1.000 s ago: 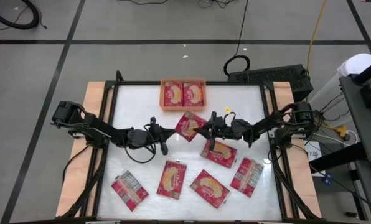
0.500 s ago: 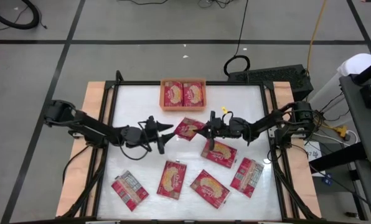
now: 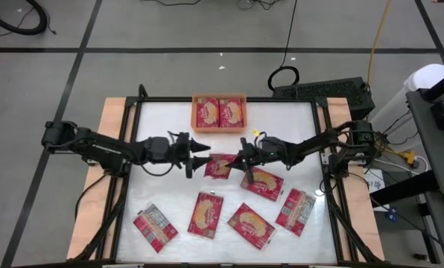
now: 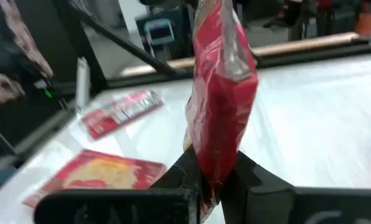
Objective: Sort popcorn bags into baskets
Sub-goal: Put the red popcorn bag into the orange bin
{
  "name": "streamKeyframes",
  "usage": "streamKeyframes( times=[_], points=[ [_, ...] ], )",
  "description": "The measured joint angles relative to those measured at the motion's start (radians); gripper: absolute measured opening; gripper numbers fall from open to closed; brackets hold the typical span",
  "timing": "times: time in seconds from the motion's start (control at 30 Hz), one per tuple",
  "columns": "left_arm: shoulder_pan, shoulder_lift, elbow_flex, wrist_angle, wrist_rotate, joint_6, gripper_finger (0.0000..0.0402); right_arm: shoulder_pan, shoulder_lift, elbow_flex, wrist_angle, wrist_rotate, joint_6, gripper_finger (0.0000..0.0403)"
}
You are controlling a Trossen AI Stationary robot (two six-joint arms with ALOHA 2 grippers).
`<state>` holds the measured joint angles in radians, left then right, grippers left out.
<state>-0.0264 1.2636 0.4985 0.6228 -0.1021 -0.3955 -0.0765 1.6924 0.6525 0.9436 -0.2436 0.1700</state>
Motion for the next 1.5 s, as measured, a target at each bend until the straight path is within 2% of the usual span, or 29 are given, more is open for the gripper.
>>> streamKeyframes(
  times=[0.13, 0.23, 0.5, 0.67, 1.03, 1.13, 1.23, 1.43, 1.5],
  points=[
    [-0.004, 0.001, 0.084, -0.230, 0.015, 0.041, 0.0242, 0.001, 0.000, 0.052, -0.089, 0.003, -0.027, 0.0019],
    [-0.016, 0.001, 0.103, -0.313, 0.015, 0.061, 0.0230, 0.001, 0.000, 0.055, -0.082, 0.003, -0.032, 0.0019],
    [-0.033, 0.001, 0.076, -0.315, 0.000, 0.079, 0.0192, -0.006, -0.006, 0.055, -0.084, 0.002, -0.059, 0.0020],
    [-0.033, 0.001, 0.075, -0.264, -0.009, 0.108, 0.0157, -0.022, -0.023, 0.055, -0.088, -0.057, -0.053, 0.0020],
    [-0.031, 0.013, 0.074, -0.222, -0.006, 0.122, 0.0018, -0.032, -0.068, 0.055, -0.134, -0.068, -0.051, 0.0021],
    [-0.013, -0.004, 0.074, -0.203, 0.004, 0.130, 0.0019, -0.035, -0.106, 0.055, -0.152, -0.016, -0.036, 0.0034],
    [0.016, -0.016, 0.075, -0.197, 0.018, 0.145, 0.0033, -0.035, -0.168, 0.055, -0.233, 0.040, -0.055, 0.0065],
    [0.112, -0.072, 0.073, -0.186, 0.126, 0.234, 0.0016, -0.035, -0.307, 0.054, -0.530, 0.225, -0.085, 0.0139],
    [0.156, -0.083, 0.077, -0.139, 0.166, 0.269, 0.0016, -0.035, -0.345, 0.054, -0.630, 0.273, -0.086, 0.0157]
  ],
)
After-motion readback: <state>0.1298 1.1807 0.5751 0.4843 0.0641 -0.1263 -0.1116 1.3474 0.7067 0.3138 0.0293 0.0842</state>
